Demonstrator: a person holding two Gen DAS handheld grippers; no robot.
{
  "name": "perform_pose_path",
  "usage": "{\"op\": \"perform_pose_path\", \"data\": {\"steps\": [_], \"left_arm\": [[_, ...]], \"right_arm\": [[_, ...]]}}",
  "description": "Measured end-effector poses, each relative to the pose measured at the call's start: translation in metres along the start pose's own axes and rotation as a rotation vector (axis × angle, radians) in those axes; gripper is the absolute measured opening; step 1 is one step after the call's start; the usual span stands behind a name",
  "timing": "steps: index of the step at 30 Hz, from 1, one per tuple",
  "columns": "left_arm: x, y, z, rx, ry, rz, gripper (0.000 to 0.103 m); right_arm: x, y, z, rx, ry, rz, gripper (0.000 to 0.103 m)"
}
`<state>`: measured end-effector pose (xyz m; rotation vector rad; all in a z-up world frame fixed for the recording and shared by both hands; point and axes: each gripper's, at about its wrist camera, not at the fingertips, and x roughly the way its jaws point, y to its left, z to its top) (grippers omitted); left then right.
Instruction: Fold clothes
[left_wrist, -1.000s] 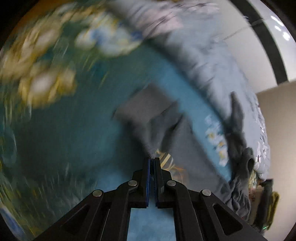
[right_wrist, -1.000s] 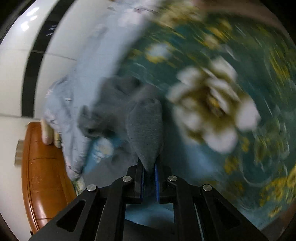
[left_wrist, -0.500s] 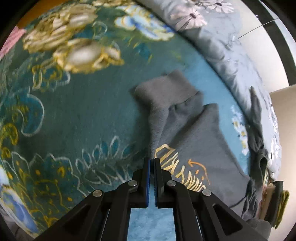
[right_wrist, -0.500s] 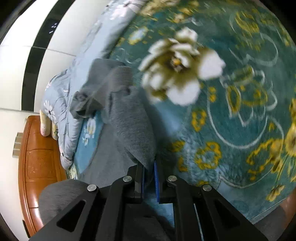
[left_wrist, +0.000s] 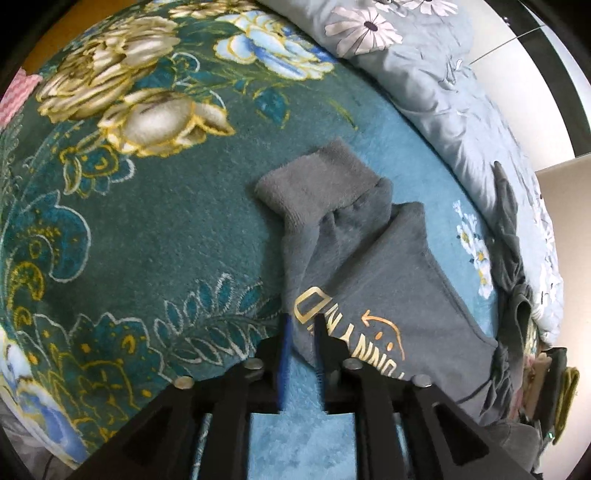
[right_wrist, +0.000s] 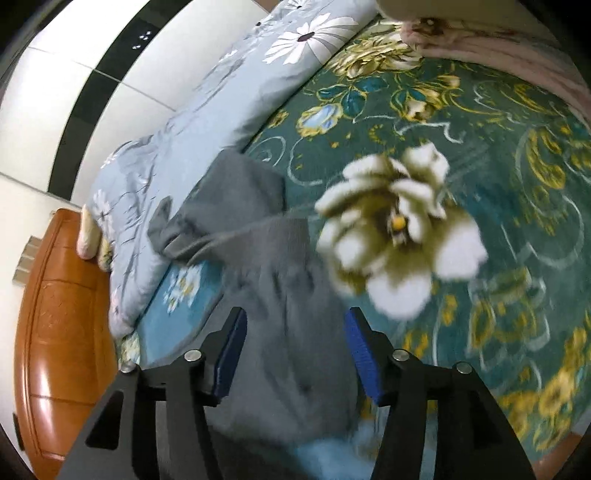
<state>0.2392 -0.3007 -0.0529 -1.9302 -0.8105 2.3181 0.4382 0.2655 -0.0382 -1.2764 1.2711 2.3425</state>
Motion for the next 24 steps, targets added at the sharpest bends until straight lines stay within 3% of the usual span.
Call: {"op": "perform_pose_path", "data": {"steps": [2,7,8,10,11,15,20,24], "left_arm": [[-0.011,0.004,0.003,-0.013,-0.019,-0.006,0.036],[-0.031,0.014,0.015,-0.045,-0.065,0.001,0.041],[-0.032,0.017,0.016,-0.051,-0.066,-0.005,0.042],[-0.033,0.017,0.017,-0.052,-0.062,0.003,0.043],[-0.032,0.014,0.018,-0.047,-0.061,0.011,0.043],[-0.034,0.003,0.017,-0.026,-0.062,-0.009,0.043],[-0.023,-0.011,0.010,0.006,-0.023,-0.019,0.043],[-0.014,-0.025,0.012,0.030,0.004,-0.021,0.043]], "right_arm": [[0.002,0.004,0.005,-0.012,0.001,-0.006,0.058],[0.008,0.015,0.019,-0.044,0.004,-0.020,0.057],[0.009,0.017,0.022,-0.050,0.005,-0.023,0.040],[0.011,0.022,0.027,-0.062,0.006,-0.029,0.017],[0.012,0.024,0.030,-0.068,0.006,-0.032,0.015],[0.007,0.030,0.041,-0.091,-0.014,-0.037,0.014],[-0.072,-0.035,0.053,0.122,-0.265,-0.074,0.013],[-0.067,-0.087,0.040,0.273,-0.234,-0.183,0.013]]}}
